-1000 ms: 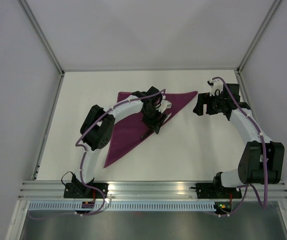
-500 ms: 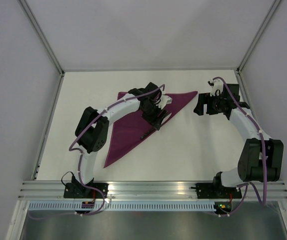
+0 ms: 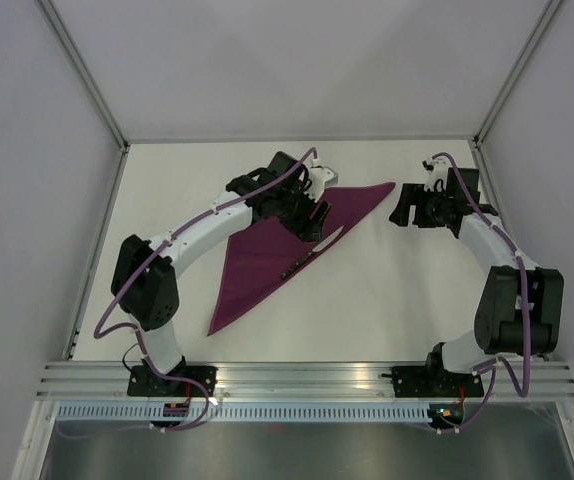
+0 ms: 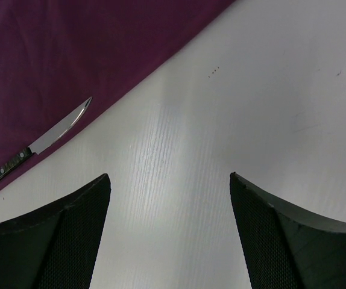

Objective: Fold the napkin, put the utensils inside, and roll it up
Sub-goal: Fold the napkin

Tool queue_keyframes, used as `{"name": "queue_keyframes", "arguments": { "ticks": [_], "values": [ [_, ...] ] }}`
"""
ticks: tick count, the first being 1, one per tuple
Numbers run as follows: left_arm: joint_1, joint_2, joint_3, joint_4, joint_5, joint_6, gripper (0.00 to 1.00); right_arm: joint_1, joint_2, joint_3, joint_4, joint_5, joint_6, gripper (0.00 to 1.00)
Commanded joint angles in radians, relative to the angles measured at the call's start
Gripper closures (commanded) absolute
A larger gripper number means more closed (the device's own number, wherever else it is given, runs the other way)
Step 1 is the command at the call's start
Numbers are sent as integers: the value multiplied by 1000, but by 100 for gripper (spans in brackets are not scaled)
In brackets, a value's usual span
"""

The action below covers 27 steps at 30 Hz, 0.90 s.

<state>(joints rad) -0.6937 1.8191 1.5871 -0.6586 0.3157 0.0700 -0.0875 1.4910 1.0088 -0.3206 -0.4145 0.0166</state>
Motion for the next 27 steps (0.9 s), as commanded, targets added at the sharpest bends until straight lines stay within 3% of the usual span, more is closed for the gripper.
{"name": "queue_keyframes", "arguments": {
  "ticks": [1, 16, 27],
  "values": [
    [-3, -89, -47, 85, -26, -59, 31, -1, 63, 24, 77, 25, 77, 15],
    [-1, -216, -148, 126, -113, -118, 30, -1, 377, 177, 175, 37, 154, 18],
    [0, -277, -151, 125, -162, -157, 30, -3, 471, 232, 255, 28, 200, 20]
  ]
}}
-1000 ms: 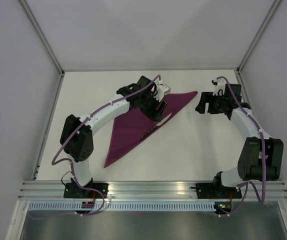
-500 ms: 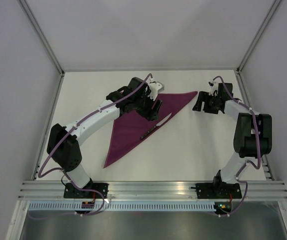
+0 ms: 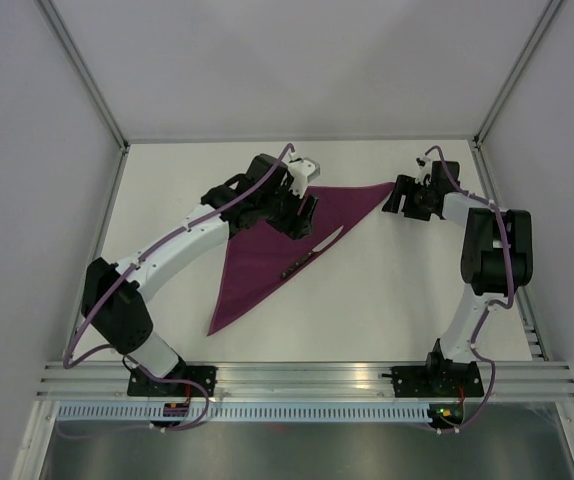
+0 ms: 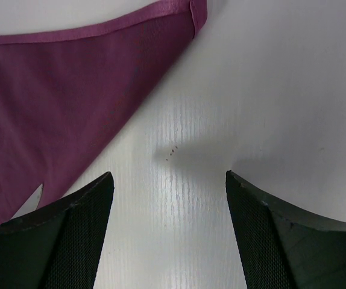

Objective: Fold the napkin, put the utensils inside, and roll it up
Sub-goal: Fold the napkin

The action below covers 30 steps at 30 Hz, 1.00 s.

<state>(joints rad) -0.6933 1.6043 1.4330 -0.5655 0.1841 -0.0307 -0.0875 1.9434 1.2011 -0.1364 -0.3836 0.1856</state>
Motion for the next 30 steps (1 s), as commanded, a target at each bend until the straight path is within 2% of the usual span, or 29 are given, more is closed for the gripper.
{"name": "queue_keyframes", "arguments": {
  "ticks": [1, 19, 30],
  "values": [
    [0, -70, -2, 32, -34, -60, 29, 0, 29, 41, 76, -1, 34, 20],
    [2, -104, -22, 21, -49, -90, 29, 3, 206, 196, 129, 15, 124, 24],
    [2, -99, -20, 9, -52, -89, 29, 9, 241, 218, 181, -24, 196, 34]
  ]
}}
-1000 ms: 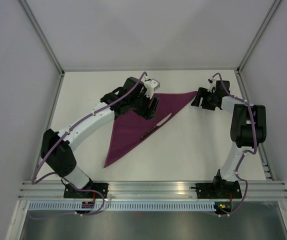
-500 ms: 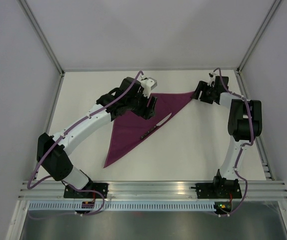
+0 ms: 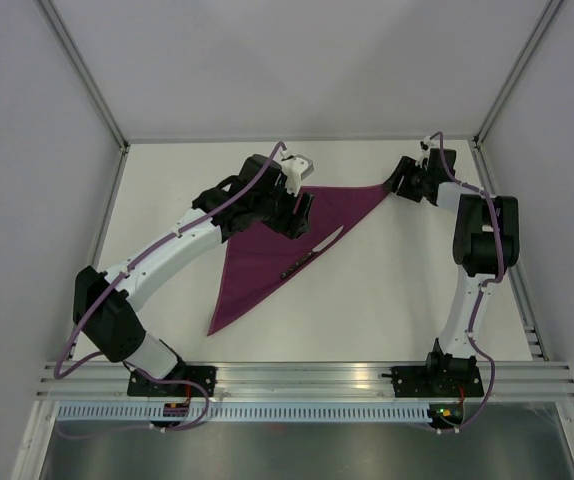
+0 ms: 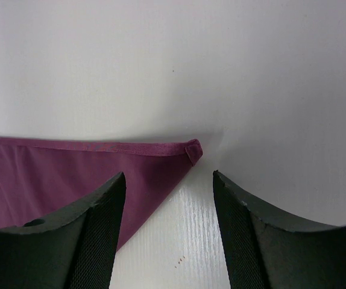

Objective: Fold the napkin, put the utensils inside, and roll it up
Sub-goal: Fold the napkin

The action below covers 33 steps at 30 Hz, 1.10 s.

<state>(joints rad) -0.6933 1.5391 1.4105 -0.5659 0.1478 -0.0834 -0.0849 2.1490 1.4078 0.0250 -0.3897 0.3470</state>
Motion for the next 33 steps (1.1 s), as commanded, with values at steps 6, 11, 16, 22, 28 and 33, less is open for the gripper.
{"name": "queue_keyframes", "arguments": {
  "ticks": [6, 11, 16, 22, 28, 33],
  "values": [
    [2, -28, 2, 6, -14, -36, 29, 8, 40, 19, 24, -31, 44, 40],
    [2, -34, -4, 4, -19, -35, 29, 10, 43, 26, 27, -31, 46, 48],
    [2, -33, -7, 3, -17, -36, 29, 13, 54, 36, 30, -35, 55, 56],
    [2, -34, -8, 3, -22, -35, 29, 16, 55, 42, 46, -40, 63, 71],
    [2, -37, -15, 1, -25, -35, 29, 27, 42, 40, 61, -44, 53, 82],
    [2, -40, -24, 3, -28, -36, 29, 36, -3, 13, 87, -41, 37, 86]
  ]
}}
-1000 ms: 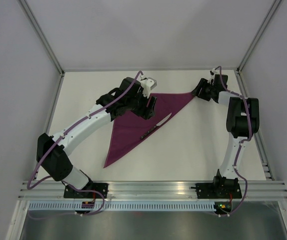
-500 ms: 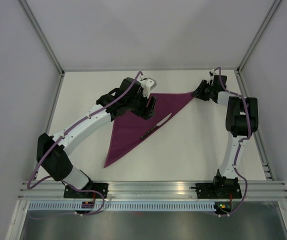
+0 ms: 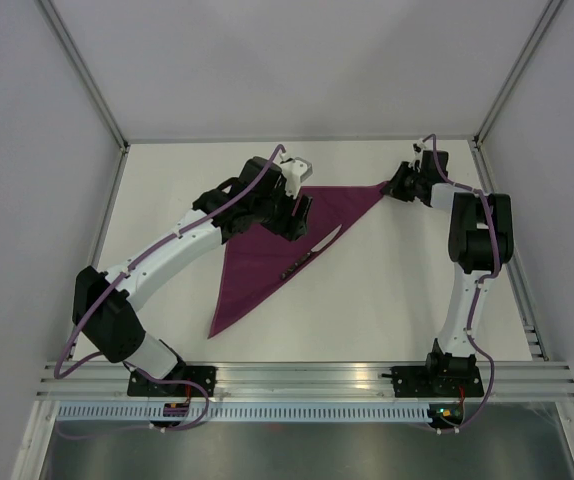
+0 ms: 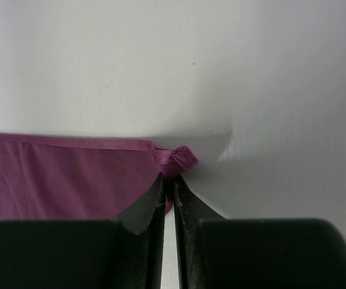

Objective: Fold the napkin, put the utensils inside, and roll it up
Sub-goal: Fold the napkin

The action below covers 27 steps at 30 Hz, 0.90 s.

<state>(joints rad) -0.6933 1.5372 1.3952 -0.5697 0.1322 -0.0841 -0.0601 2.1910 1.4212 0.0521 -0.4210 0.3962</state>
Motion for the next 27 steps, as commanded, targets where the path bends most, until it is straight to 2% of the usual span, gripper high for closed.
{"name": "queue_keyframes", "arguments": {
  "ticks": [1, 17, 23, 27],
  "values": [
    [2, -38, -9, 7, -14, -37, 29, 13, -53, -5, 71, -10, -17, 86],
    [23, -29, -36, 50, -66, -140, 33, 52, -260, -134, 123, -48, -201, 87],
    [32, -90, -87, 85, -69, -204, 37, 126, -339, -208, 134, -62, -296, 87],
    [43, -184, -156, 111, -108, -267, 40, 169, -384, -245, 118, -62, -356, 87]
  ]
}}
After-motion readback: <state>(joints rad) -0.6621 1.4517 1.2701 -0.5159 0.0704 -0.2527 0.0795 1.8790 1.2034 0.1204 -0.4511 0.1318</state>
